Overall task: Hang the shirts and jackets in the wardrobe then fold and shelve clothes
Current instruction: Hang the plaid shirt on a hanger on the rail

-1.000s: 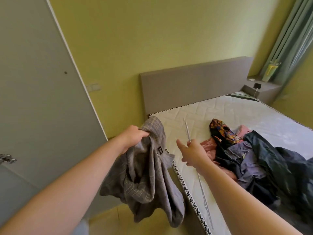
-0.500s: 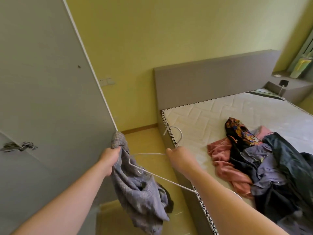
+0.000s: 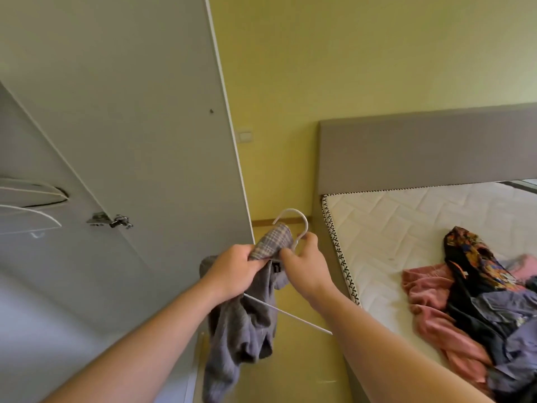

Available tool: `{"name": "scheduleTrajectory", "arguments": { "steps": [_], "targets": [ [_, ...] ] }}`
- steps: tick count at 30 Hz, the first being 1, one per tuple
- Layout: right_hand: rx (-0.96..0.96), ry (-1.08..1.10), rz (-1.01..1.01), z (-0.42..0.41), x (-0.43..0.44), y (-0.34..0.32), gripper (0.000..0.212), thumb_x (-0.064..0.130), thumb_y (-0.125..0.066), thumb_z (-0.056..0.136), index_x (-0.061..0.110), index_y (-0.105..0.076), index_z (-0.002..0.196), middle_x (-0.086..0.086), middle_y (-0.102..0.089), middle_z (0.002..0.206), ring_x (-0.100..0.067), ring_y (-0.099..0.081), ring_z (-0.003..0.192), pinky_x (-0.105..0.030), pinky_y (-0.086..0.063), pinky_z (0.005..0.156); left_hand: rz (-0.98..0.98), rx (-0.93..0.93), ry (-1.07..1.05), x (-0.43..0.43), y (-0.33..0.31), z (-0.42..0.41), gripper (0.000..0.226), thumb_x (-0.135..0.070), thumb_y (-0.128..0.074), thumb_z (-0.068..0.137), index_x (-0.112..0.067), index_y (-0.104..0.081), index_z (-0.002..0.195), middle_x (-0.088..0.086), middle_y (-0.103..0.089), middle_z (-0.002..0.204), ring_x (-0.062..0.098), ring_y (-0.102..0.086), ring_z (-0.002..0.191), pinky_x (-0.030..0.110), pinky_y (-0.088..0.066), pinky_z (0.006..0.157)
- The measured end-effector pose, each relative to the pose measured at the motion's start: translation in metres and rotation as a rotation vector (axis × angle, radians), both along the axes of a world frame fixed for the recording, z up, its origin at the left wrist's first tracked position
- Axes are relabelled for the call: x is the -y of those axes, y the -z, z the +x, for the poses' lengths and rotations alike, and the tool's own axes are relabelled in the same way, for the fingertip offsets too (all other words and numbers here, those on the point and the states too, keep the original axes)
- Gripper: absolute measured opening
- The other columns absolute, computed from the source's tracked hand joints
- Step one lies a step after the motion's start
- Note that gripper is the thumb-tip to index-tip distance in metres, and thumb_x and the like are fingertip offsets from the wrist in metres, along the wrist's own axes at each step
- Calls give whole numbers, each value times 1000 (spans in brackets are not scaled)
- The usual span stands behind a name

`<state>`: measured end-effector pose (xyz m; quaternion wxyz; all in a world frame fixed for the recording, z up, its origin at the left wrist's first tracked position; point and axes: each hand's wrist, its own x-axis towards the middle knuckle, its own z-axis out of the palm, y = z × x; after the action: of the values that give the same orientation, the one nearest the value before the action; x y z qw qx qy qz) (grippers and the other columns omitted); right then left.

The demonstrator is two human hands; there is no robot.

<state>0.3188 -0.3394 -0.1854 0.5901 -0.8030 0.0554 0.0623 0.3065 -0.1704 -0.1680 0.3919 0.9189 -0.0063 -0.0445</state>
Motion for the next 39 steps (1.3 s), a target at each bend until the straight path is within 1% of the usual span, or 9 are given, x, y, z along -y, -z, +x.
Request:
{"name": "scheduleTrajectory", "arguments": {
  "steps": [5, 8, 15, 20, 24, 27, 29, 32, 39],
  "targets": [
    [-139, -59, 669, -1, -30, -11, 9, 30, -46, 77, 21, -44, 79, 1, -37, 57, -14, -29, 48, -24, -21, 45, -79, 163, 22, 5, -23, -14, 15, -45, -57, 83, -36, -68, 84, -21, -71, 77, -5, -65, 75, 16, -48, 68],
    [-103, -101, 709, -2, -42, -20, 27, 28, -39, 83, 23, -36, 57, -1, -33, 54, -15, -22, 50, -29, -16, 47, -50, 234, 9, 0, -32, -19, 12, -46, -55, 85, -40, -64, 86, -24, -69, 78, -6, -63, 75, 13, -45, 63],
    [-92, -99, 723, -2, -48, -24, 34, 34, -33, 92, 17, -51, 69, -6, -36, 58, -17, -28, 52, -29, -23, 51, 74, 413, 95, -18, -36, -29, 2, -35, -63, 87, -33, -63, 89, -23, -67, 87, -2, -63, 80, 15, -43, 66],
    [-104, -61, 669, -3, -46, -29, 34, 30, -32, 90, 16, -52, 66, -9, -42, 57, -18, -33, 49, -25, -25, 45, 293, 681, -16, -23, -40, -25, 36, -44, -65, 84, -18, -72, 108, -6, -65, 113, 17, -57, 110, 30, -43, 95],
    [-105, -58, 661, -3, -42, -30, 36, 27, -32, 87, 16, -56, 62, -9, -47, 56, -18, -39, 49, -26, -27, 46, 336, 491, 125, -26, -40, -11, 50, -64, -44, 90, -26, -65, 115, -3, -66, 115, 23, -52, 128, 50, -15, 122],
    [-106, -86, 640, -4, -38, -29, 36, 25, -32, 86, 7, -61, 74, -12, -53, 60, -22, -46, 52, -29, -34, 49, 363, 447, 188, -24, -39, -1, 43, -68, -34, 94, -34, -59, 85, -7, -64, 85, 18, -61, 92, 52, -30, 113],
    [-114, -110, 658, -2, -35, -29, 35, 18, -33, 84, 0, -62, 83, -18, -59, 63, -26, -51, 54, -30, -38, 51, 308, 505, 163, -25, -37, 3, 53, -70, -38, 92, -25, -59, 75, -4, -63, 74, 22, -61, 76, 46, -47, 85],
    [-127, -165, 609, 4, -26, -30, 27, 4, -40, 72, -4, -63, 85, -22, -66, 71, -30, -60, 60, -31, -43, 53, 281, 555, 109, -25, -38, 8, 56, -71, -51, 86, -19, -60, 67, -1, -59, 66, 23, -58, 68, 42, -46, 73],
    [-117, -370, -141, 6, -13, -6, 19, 5, -73, 69, 23, -64, 67, 10, -63, 54, -6, -56, 53, -13, -40, 41, 147, 692, 176, -14, -60, 5, 39, -54, -64, 81, -20, -56, 63, -2, -57, 63, 20, -55, 64, 41, -46, 74]
  ]
}}
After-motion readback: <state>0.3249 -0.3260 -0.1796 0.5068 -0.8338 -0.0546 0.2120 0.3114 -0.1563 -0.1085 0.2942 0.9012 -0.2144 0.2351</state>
